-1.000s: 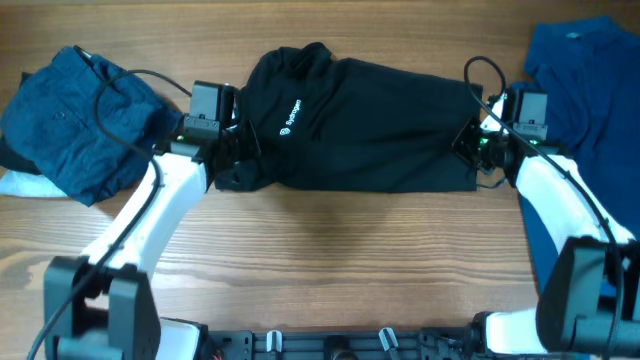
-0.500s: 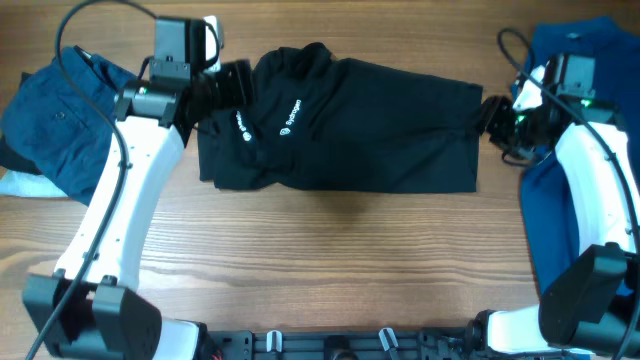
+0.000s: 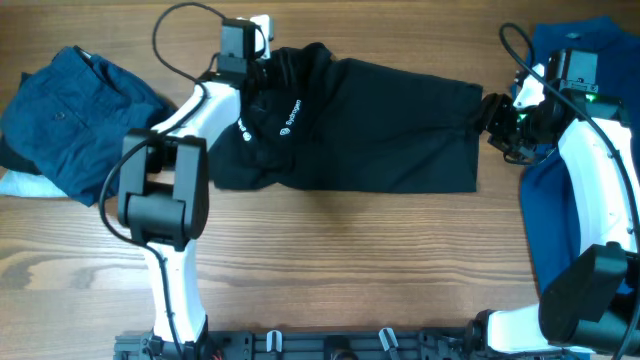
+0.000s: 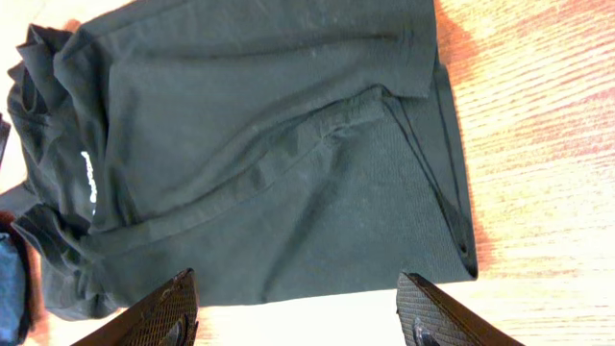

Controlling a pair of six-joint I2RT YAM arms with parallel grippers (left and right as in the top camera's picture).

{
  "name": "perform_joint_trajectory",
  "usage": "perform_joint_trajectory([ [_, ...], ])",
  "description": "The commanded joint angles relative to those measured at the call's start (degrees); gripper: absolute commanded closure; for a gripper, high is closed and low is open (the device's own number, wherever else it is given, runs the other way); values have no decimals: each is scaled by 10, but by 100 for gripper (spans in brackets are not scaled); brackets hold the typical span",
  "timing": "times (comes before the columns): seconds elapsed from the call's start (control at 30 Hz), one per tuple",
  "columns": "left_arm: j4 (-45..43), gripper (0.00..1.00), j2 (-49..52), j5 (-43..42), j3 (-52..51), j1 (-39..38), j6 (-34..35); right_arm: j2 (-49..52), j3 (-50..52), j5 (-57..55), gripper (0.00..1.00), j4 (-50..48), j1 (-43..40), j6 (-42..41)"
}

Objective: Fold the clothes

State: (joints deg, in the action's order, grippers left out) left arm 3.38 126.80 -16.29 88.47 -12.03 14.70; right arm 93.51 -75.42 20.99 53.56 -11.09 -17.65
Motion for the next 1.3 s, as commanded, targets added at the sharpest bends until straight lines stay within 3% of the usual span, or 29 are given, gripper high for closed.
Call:
perform_joint_trajectory([
  [0.0, -16, 41, 23, 4, 20, -5, 23, 8, -9, 10, 33, 1, 0, 5],
  [0.33, -44, 51, 70, 26, 20, -5, 23, 8, -9, 10, 34, 1, 0, -12],
  [0.43, -44, 66, 70, 21, 20, -5, 23, 8, -9, 10, 34, -1, 0, -20],
  [0.5, -42, 82, 69, -2, 24, -4, 23, 8, -9, 10, 34, -1, 0, -21],
  [0.63, -5, 96, 43, -22, 53, 3, 23, 8, -9, 9, 34, -10, 0, -20],
  [0.93, 141, 96, -72, 42, 66, 29, -29, 12, -3, 9, 35, -89, 0, -21],
  [1.0, 177, 96, -102, 51, 66, 30, -49, 35, -2, 11, 39, -124, 0, -30],
  [1.27, 322, 96, -159, 98, 66, 28, -68, 198, -5, 22, 36, -330, -2, -34],
])
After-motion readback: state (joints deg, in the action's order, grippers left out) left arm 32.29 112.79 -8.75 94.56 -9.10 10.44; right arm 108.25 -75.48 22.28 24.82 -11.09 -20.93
